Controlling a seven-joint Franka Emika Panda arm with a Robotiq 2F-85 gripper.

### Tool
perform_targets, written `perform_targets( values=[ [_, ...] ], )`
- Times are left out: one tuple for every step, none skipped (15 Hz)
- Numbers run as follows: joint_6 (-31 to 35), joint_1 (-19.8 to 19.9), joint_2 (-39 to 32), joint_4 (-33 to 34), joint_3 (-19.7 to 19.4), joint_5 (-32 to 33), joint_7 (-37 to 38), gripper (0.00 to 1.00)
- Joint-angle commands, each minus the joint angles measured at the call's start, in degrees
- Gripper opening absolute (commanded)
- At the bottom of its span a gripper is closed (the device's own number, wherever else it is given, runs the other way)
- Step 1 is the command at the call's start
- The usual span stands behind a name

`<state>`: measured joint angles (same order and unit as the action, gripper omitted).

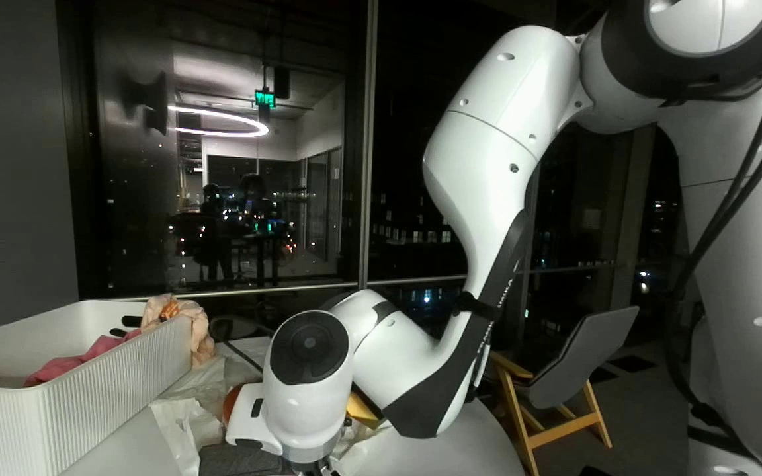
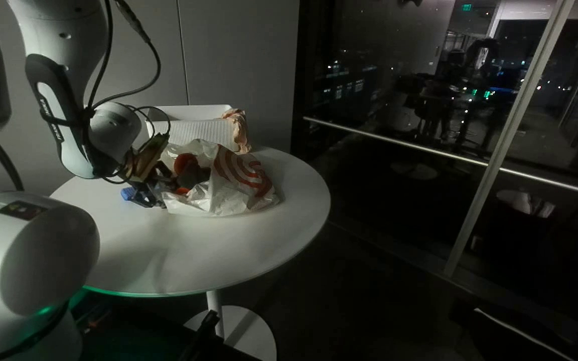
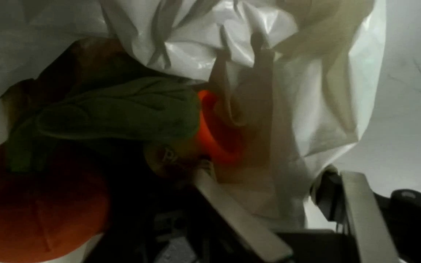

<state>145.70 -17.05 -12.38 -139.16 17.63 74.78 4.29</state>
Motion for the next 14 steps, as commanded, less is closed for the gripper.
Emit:
perform_targets(
  values=[
    [0.5, 0.4, 0.4, 0.3, 0.2, -5.2, -3.6, 0.36],
    [0.8, 0.4, 0.9, -0.1, 0.4, -6.9, -4.2, 0.28],
    [1.2, 0.7, 1.2, -0.5, 0.7, -9.9, -6.1, 0.21],
    [2.1, 1.1, 1.1, -0.6, 1.0, -13.7, -8.1, 0.14],
    [3.8, 1.9, 1.1, -1.3, 1.5, -19.5, -12.2, 0.14],
    [5.1, 4.0, 0.8, -1.9, 3.4, -24.6, -16.6, 0.12],
    [6.3, 5.4, 1.0, -2.5, 4.7, -29.5, -21.2, 0.09],
    [7.6, 7.0, 1.5, -3.0, 6.2, -34.3, -25.7, 0.13],
    [8.5, 9.2, 1.4, -3.2, 8.3, -39.1, -30.2, 0.15],
    [9.5, 11.5, 1.0, -3.2, 10.6, -43.7, -34.7, 0.15],
    [10.6, 14.5, 0.4, -3.1, 13.3, -47.8, -39.3, 0.16],
    [11.3, 17.8, -0.4, -2.9, 16.5, -51.8, -43.8, 0.15],
    [11.8, 21.3, -1.3, -2.6, 19.9, -55.5, -48.2, 0.15],
    [11.9, 25.0, -2.4, -2.2, 23.5, -58.9, -52.6, 0.14]
  ],
)
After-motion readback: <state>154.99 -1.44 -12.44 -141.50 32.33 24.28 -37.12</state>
